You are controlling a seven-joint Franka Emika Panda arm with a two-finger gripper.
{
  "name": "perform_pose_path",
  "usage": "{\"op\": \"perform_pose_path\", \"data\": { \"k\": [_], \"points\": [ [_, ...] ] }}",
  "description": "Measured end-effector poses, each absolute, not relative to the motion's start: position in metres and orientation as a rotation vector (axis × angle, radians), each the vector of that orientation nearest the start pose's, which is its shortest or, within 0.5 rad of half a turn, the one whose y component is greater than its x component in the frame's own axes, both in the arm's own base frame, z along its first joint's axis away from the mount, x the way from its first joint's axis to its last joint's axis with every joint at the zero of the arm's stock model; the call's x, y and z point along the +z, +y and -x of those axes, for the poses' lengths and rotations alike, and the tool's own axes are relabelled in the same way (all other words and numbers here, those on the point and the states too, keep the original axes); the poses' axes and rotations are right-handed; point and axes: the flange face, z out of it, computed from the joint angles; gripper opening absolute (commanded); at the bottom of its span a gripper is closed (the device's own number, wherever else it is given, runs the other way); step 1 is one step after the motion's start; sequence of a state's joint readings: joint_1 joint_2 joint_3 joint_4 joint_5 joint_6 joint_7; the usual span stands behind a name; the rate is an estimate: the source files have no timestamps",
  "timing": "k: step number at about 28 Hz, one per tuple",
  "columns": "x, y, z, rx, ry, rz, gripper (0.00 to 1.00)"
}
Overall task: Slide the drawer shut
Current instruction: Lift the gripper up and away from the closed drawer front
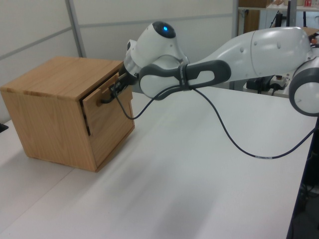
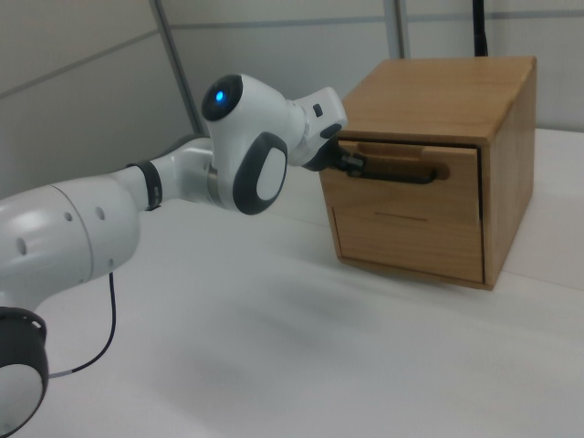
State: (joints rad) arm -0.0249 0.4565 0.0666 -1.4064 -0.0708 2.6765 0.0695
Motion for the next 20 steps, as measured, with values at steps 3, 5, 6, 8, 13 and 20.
{"op": "perform_pose_path", "data": {
  "k": [3, 5, 6, 8, 13, 20],
  "points": [
    [0.536, 0.029, -0.748, -1.345, -0.017, 2.81, 0.0],
    [0.534, 0.034, -0.749, -1.393, -0.026, 2.778, 0.0],
    [0.533, 0.036, -0.75, -1.413, -0.03, 2.764, 0.0],
    [0.532, 0.042, -0.751, -1.445, -0.04, 2.739, 0.0],
    [0.534, 0.049, -0.751, -1.456, -0.048, 2.722, 0.0],
    [0.544, 0.048, -0.75, -1.458, -0.016, 2.7, 0.0]
  ]
}}
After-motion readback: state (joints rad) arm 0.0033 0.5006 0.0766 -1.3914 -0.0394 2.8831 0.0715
